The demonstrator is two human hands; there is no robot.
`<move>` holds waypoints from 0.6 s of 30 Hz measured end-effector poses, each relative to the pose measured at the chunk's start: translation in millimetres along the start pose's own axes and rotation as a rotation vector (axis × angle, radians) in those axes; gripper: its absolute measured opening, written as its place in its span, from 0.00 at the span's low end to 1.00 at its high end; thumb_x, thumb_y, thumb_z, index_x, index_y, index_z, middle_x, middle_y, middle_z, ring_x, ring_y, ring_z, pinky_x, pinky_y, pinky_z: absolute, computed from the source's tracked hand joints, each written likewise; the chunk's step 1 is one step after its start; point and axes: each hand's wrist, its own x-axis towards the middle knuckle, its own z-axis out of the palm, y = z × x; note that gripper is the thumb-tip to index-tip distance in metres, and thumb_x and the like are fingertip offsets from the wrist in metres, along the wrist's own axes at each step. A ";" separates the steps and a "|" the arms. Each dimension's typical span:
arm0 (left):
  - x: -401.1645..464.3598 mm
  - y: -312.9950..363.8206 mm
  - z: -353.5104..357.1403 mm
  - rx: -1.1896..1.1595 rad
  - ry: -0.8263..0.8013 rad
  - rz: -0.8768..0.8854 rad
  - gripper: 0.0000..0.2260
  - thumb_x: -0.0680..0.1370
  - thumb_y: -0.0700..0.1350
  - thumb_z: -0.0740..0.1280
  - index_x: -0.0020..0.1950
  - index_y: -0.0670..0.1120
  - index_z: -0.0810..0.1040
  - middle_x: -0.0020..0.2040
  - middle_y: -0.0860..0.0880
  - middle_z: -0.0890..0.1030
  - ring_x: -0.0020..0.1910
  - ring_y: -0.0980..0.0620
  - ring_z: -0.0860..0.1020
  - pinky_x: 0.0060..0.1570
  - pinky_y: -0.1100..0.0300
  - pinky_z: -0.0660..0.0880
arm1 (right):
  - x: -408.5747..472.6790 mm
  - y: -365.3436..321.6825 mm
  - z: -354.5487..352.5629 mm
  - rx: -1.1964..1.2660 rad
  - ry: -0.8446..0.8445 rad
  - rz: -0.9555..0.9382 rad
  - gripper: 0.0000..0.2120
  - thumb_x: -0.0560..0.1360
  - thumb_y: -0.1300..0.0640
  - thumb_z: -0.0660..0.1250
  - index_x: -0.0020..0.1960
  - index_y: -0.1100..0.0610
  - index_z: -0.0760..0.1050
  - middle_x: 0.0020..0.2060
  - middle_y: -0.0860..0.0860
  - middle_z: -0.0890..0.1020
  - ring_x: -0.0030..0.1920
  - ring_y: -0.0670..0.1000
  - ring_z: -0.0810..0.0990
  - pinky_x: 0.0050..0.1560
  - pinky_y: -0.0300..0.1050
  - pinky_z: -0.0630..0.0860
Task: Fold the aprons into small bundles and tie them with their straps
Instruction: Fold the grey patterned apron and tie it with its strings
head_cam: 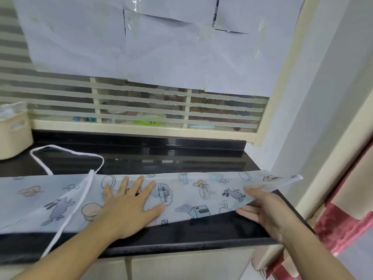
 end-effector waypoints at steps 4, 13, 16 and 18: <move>-1.7 0.7 -1.4 -0.008 -0.007 -0.003 0.43 0.70 0.83 0.38 0.82 0.67 0.37 0.84 0.56 0.36 0.83 0.45 0.35 0.77 0.30 0.36 | -1.0 11.8 55.0 -0.109 -0.054 -0.042 0.13 0.80 0.65 0.68 0.64 0.59 0.78 0.50 0.58 0.88 0.49 0.60 0.88 0.51 0.55 0.85; -2.8 16.3 -7.6 -0.058 -0.040 0.003 0.46 0.69 0.84 0.42 0.82 0.66 0.37 0.84 0.54 0.36 0.83 0.42 0.33 0.74 0.27 0.33 | -8.0 9.9 49.9 -0.013 0.185 -0.128 0.19 0.71 0.77 0.65 0.57 0.62 0.79 0.44 0.59 0.85 0.40 0.59 0.81 0.31 0.46 0.81; -3.6 35.0 -6.5 -0.097 -0.043 0.035 0.47 0.69 0.84 0.43 0.83 0.65 0.38 0.85 0.53 0.36 0.82 0.41 0.32 0.72 0.26 0.30 | -13.6 2.8 35.9 -0.032 0.302 -0.159 0.21 0.69 0.76 0.67 0.59 0.59 0.78 0.51 0.62 0.85 0.44 0.59 0.83 0.32 0.47 0.81; -2.5 45.8 -5.7 -0.114 -0.032 0.054 0.47 0.69 0.83 0.44 0.83 0.64 0.39 0.85 0.52 0.37 0.82 0.40 0.31 0.71 0.26 0.29 | -24.4 -7.6 38.3 -0.130 0.379 -0.254 0.22 0.70 0.75 0.66 0.56 0.53 0.75 0.51 0.60 0.84 0.45 0.59 0.83 0.38 0.50 0.80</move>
